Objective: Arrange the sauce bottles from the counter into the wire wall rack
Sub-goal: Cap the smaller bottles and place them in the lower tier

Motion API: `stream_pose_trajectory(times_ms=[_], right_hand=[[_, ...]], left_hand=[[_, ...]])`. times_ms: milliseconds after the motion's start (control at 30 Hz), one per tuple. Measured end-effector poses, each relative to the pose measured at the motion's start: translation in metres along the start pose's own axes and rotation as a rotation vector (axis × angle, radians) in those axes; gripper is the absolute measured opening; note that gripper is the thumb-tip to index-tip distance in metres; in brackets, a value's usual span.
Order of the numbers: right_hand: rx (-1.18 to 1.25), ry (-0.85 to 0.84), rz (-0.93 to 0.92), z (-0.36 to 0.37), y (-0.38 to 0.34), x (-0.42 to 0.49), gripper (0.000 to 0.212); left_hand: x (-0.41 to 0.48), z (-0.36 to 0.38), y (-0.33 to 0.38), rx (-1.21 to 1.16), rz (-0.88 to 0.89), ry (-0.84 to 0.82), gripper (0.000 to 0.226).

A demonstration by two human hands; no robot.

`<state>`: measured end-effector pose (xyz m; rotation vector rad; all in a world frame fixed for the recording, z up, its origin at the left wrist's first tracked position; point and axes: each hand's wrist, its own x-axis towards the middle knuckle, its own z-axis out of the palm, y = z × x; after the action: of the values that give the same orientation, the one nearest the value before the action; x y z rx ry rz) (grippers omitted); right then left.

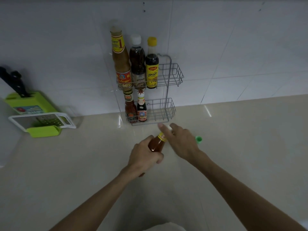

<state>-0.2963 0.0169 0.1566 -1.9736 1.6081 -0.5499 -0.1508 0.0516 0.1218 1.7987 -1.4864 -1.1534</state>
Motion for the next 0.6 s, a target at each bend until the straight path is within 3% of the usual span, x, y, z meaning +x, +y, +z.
stream_pose_trajectory(times_ms=[67,167,267,400,500,600], right_hand=[[0.276,0.061,-0.001,-0.001,-0.011,0.006,0.035],[0.169,0.092,-0.165,-0.021,-0.026,0.023,0.024],[0.183,0.098,-0.252,-0.043,-0.034,0.040,0.029],[0.391,0.027,-0.188,-0.040,-0.027,0.048,0.038],[0.315,-0.019,-0.147,-0.015,-0.010,0.044,0.040],[0.486,-0.053,-0.013,0.005,0.009,0.055,0.042]], left_hand=[[0.007,-0.005,0.002,-0.118,-0.005,-0.072,0.034],[0.017,-0.018,0.004,-0.221,0.106,-0.221,0.057],[0.025,-0.024,-0.003,-0.209,0.077,-0.299,0.084],[0.043,-0.025,-0.012,-0.120,0.048,-0.135,0.053],[0.056,-0.020,-0.013,-0.081,0.079,-0.009,0.060],[0.075,-0.018,-0.020,0.011,0.093,-0.076,0.071]])
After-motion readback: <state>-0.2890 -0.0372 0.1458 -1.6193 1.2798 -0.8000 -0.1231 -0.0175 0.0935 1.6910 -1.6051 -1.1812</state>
